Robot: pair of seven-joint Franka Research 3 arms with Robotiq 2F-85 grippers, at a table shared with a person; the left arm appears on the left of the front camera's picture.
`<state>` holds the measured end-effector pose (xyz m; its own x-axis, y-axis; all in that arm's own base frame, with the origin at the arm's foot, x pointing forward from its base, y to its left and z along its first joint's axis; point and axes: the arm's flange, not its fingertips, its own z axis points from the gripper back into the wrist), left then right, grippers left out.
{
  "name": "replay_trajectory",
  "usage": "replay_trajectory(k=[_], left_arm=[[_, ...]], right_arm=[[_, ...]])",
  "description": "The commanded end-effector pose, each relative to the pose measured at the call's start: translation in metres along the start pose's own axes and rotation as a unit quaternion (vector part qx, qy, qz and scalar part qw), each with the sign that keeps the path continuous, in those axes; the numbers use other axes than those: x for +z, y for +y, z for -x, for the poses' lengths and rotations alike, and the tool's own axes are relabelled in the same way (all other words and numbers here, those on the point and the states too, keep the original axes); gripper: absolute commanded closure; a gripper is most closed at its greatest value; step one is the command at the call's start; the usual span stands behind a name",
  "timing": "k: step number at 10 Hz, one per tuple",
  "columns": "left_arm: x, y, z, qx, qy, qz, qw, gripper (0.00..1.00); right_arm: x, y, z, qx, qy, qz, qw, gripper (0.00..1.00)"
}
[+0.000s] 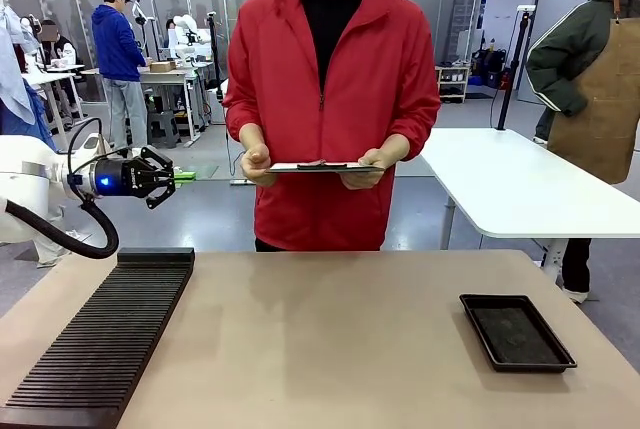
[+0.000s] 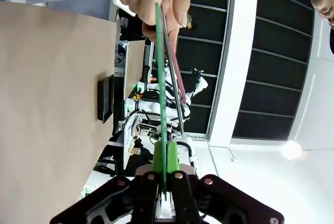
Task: Inspect the PCB.
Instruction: Pick up the Blank PCB and present it to the human.
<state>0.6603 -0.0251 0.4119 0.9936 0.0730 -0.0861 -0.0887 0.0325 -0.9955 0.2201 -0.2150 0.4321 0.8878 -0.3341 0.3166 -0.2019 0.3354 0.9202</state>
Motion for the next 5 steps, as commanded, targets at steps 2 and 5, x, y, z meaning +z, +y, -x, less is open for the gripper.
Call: replay_trajectory(k=[2, 5], left_arm=[[-0.0004, -0.0035, 0.0045, -0.001, 0.003, 0.001, 1.0, 0.97], [-0.0004, -0.0035, 0.0045, -0.001, 0.003, 0.001, 1.0, 0.97]], right_arm=[[0.0011, 0.0012, -0.0002, 0.007, -0.003, -0.006, 1.0, 0.0], [0.0011, 0.0012, -0.0002, 0.007, -0.003, -0.006, 1.0, 0.0]])
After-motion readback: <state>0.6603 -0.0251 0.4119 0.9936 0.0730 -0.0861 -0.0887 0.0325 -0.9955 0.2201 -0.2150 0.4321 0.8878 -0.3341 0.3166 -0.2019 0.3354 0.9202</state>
